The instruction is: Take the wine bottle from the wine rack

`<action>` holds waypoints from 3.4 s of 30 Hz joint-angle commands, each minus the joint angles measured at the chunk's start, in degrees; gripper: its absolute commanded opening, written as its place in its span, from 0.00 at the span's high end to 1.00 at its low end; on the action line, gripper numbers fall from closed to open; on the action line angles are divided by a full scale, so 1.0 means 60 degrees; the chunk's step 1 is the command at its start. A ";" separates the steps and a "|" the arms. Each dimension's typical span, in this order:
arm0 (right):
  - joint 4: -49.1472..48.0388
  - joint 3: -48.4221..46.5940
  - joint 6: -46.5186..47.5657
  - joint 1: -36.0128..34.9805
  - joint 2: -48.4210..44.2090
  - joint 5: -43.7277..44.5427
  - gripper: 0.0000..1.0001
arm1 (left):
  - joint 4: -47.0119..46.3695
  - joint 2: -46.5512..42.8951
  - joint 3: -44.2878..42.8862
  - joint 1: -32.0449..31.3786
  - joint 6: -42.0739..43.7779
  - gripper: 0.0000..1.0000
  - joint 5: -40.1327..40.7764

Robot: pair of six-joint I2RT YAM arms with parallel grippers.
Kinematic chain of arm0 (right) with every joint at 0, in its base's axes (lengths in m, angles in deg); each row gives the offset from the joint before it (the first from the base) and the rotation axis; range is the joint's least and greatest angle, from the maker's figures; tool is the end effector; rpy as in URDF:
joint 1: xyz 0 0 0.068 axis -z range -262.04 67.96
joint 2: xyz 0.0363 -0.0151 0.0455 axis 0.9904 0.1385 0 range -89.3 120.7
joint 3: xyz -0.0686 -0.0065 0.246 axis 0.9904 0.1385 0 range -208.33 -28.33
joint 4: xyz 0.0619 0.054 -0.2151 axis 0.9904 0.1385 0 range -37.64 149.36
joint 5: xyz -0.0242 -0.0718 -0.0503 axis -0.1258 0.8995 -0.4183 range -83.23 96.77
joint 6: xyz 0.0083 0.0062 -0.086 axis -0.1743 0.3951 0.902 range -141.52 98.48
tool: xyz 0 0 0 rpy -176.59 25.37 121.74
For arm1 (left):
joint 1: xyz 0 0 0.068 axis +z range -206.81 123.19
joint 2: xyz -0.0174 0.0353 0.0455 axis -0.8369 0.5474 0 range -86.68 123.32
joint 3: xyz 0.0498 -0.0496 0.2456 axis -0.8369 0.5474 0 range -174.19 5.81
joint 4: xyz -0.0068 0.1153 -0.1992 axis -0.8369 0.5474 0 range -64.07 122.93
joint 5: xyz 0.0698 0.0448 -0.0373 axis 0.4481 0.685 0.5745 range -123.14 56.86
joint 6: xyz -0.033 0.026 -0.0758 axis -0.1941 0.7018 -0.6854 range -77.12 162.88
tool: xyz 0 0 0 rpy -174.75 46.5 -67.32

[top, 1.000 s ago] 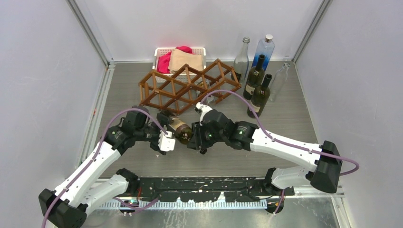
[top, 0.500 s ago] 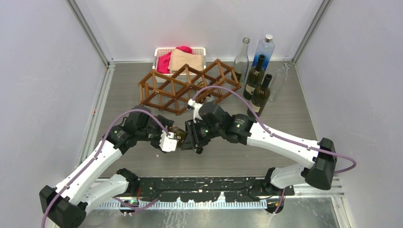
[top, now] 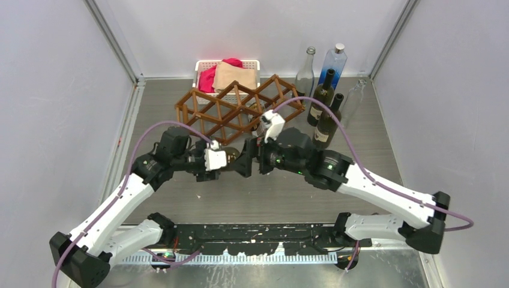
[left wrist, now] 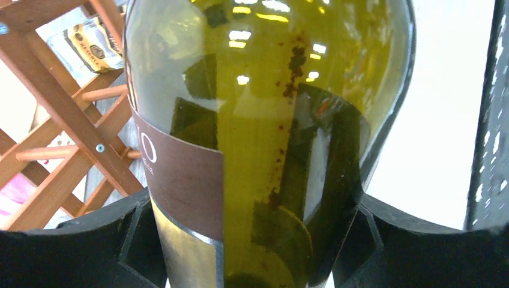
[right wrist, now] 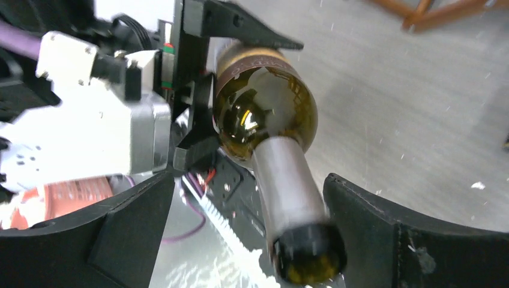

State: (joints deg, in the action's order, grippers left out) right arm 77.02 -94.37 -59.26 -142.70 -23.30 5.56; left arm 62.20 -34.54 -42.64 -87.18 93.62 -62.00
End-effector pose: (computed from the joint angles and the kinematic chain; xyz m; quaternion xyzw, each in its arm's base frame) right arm 0.1300 0.2345 0.3356 -0.1728 0.8236 0.4147 0.3462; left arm 0.1469 -0.1290 0.2634 0.6507 0.5982 -0.1498 0.4431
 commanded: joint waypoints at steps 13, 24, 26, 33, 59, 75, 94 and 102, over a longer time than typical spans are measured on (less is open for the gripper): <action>-0.4080 0.0271 -0.0040 -0.0077 -0.0541 0.3667 0.13 | -0.1866 0.0407 -0.1837 0.0008 -0.5789 1.00 -0.1136; -0.4684 -0.0339 0.0613 -0.0078 0.0408 0.4540 0.50 | -0.1923 0.0271 -0.1690 0.0008 -0.5926 1.00 -0.1198; -0.4566 -0.0445 0.0702 -0.0078 0.0528 0.4623 0.74 | -0.1849 0.0374 -0.1732 0.0015 -0.5936 1.00 -0.1222; -0.3195 -0.0751 0.1045 -0.0072 0.0069 0.4773 0.99 | -0.0608 0.1102 -0.2639 0.0008 -0.6186 0.00 -0.0091; -0.1460 0.0616 0.4116 0.2344 -0.1682 0.7205 0.99 | 0.2660 0.3035 -0.5379 0.1015 -0.5149 0.09 0.0617; -0.3135 0.0296 0.4581 0.4721 0.0580 0.6328 0.99 | 0.2465 0.2860 -0.5105 0.1033 -0.4953 0.04 0.1478; -0.3280 0.0176 0.4226 0.4940 0.0948 0.6030 0.34 | 0.2261 0.2726 -0.4941 0.1019 -0.4797 0.00 0.1417; -0.2369 -0.0713 0.4085 0.4929 0.0691 0.5552 0.13 | 0.2202 0.2772 -0.4983 0.1019 -0.4804 0.00 0.1397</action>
State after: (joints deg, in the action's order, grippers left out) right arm 62.29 -92.95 -33.64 -113.26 -16.35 40.49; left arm 77.64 -16.44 -72.10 -81.26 64.35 -53.23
